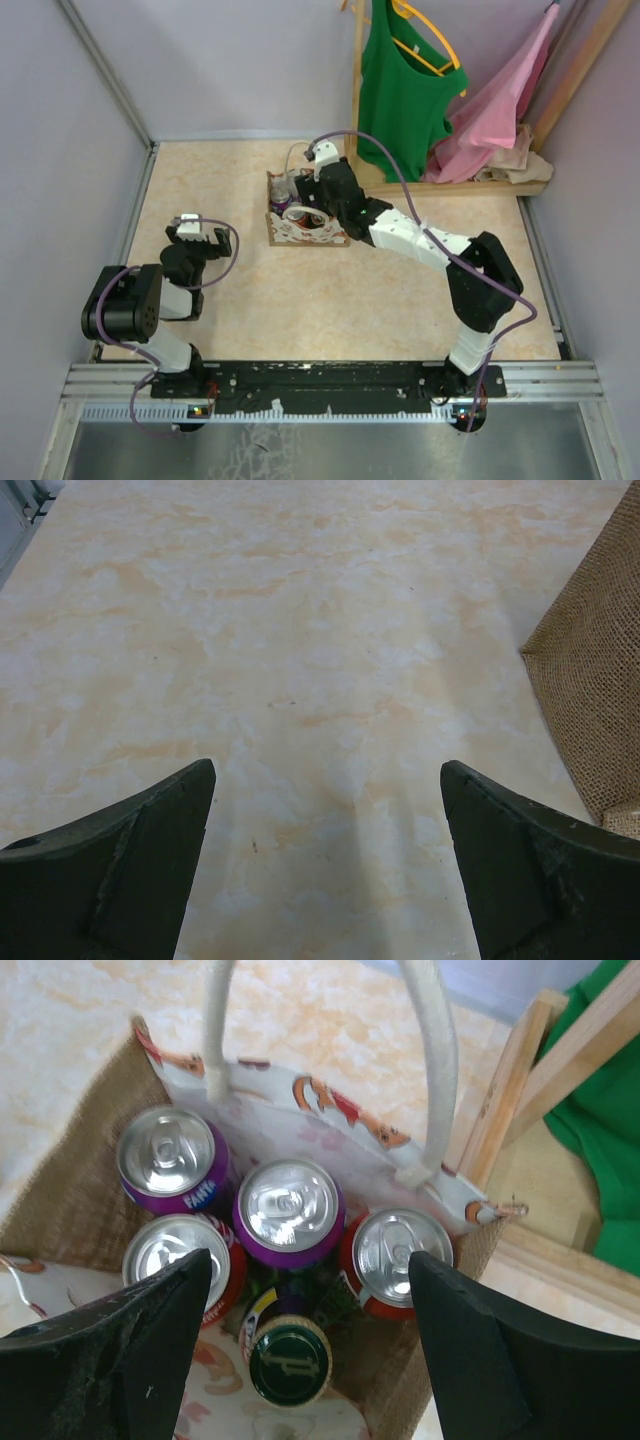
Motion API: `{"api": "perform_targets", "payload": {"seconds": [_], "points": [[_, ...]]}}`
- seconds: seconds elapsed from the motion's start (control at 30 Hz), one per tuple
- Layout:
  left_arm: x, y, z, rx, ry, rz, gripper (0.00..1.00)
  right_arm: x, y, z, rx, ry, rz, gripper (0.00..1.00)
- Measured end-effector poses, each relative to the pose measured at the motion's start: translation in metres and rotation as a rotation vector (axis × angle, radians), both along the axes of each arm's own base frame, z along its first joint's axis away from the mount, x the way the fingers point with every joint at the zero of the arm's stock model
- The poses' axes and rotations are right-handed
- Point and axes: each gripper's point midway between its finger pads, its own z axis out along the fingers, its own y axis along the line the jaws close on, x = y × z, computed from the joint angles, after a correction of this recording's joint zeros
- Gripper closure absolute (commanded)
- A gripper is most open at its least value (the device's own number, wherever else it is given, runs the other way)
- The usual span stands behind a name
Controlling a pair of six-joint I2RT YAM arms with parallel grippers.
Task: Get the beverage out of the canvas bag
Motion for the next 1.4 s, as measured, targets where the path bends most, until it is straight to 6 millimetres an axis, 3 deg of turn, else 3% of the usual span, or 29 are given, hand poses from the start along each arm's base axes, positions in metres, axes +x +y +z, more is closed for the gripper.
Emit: {"api": "perform_targets", "payload": {"seconds": [0.2, 0.57, 0.67, 0.77, 1.4], "points": [[0.000, 0.000, 0.000, 0.000, 0.000, 0.000, 0.00, -0.004, -0.007, -0.020, -0.030, 0.026, -0.014, 0.27], [0.000, 0.000, 0.000, 0.000, 0.000, 0.000, 0.00, 0.002, -0.005, -0.035, -0.043, 0.030, -0.031, 0.47], [0.000, 0.000, 0.000, 0.000, 0.000, 0.000, 0.00, 0.004, -0.004, -0.040, -0.043, 0.033, -0.030, 0.65], [0.000, 0.000, 0.000, 0.000, 0.000, 0.000, 0.00, 0.004, 0.000, -0.043, -0.026, 0.036, -0.029, 1.00], [0.000, 0.000, 0.000, 0.000, 0.000, 0.000, 0.00, 0.001, 0.006, -0.036, -0.090, -0.012, 0.004, 1.00]]}}
